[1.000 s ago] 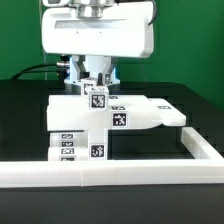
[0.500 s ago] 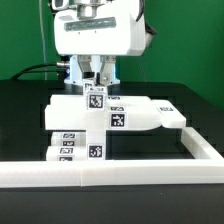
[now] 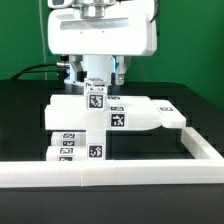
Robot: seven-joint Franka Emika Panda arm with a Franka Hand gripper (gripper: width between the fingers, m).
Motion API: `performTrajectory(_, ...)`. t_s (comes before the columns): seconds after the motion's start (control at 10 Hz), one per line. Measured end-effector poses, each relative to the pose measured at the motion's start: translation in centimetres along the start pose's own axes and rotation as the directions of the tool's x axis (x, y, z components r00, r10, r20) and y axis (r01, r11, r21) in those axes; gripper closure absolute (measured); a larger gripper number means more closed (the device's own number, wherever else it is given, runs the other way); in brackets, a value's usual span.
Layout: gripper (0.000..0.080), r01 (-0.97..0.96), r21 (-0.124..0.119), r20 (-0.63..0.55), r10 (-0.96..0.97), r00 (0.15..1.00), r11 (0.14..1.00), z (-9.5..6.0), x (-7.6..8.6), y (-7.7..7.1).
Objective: Assemble chair
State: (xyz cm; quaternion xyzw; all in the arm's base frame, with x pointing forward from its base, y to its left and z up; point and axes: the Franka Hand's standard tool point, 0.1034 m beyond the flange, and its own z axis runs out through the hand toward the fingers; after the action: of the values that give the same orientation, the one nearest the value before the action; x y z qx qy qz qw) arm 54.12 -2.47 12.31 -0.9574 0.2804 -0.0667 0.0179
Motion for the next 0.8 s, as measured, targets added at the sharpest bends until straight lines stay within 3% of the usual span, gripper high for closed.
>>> performTrajectory(0.4,0.0151,0.271,-0.004,-0.002,-0.271,0.963,0.963,-0.01,-0.24,-0.50)
performTrajectory(0.8,0.0151,0.526,-0.008,0.004,-0.526,0.851,0.850,0.21,-0.27,0.09)
